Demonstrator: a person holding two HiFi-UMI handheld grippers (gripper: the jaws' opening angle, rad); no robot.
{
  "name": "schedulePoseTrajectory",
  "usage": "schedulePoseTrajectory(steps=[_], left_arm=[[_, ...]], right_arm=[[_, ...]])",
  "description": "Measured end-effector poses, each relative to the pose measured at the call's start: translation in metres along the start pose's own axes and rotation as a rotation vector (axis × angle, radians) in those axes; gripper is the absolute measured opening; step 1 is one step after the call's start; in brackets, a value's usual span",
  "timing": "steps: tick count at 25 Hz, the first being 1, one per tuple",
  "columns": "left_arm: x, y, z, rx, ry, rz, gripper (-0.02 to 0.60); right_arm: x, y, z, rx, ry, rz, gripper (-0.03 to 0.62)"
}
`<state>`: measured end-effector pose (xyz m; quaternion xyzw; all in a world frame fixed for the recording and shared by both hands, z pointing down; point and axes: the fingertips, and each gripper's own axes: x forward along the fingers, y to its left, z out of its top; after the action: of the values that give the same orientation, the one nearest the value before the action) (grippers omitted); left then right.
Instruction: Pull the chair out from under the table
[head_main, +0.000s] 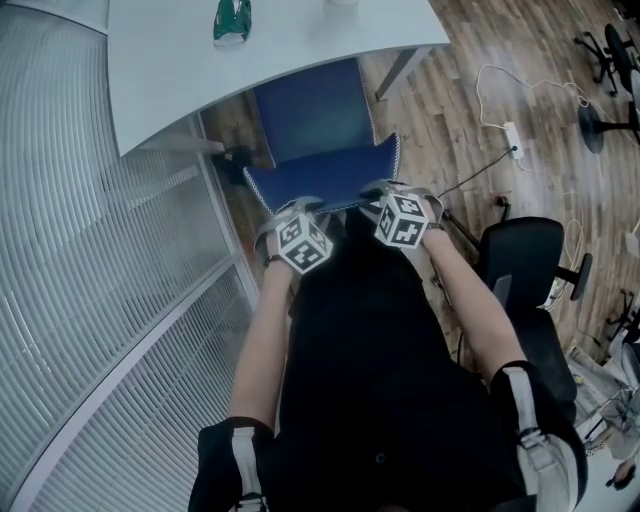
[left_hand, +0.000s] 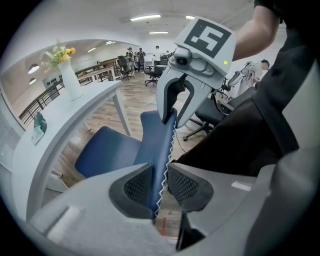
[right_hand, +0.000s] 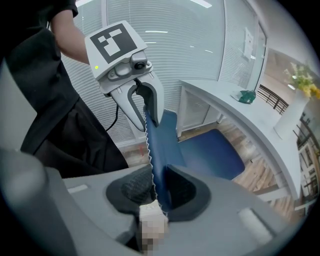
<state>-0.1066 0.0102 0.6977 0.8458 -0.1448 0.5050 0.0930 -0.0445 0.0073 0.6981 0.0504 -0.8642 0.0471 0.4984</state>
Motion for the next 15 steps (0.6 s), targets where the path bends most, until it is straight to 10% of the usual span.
schedulePoseTrajectory(steps=[15], left_arm=[[-0.002,-0.057,-0.002,0.005,0.014,-0.042,0.097]], right_arm=[[-0.011,0.050,-0.021,0.014,0.032,0.024,0.100]])
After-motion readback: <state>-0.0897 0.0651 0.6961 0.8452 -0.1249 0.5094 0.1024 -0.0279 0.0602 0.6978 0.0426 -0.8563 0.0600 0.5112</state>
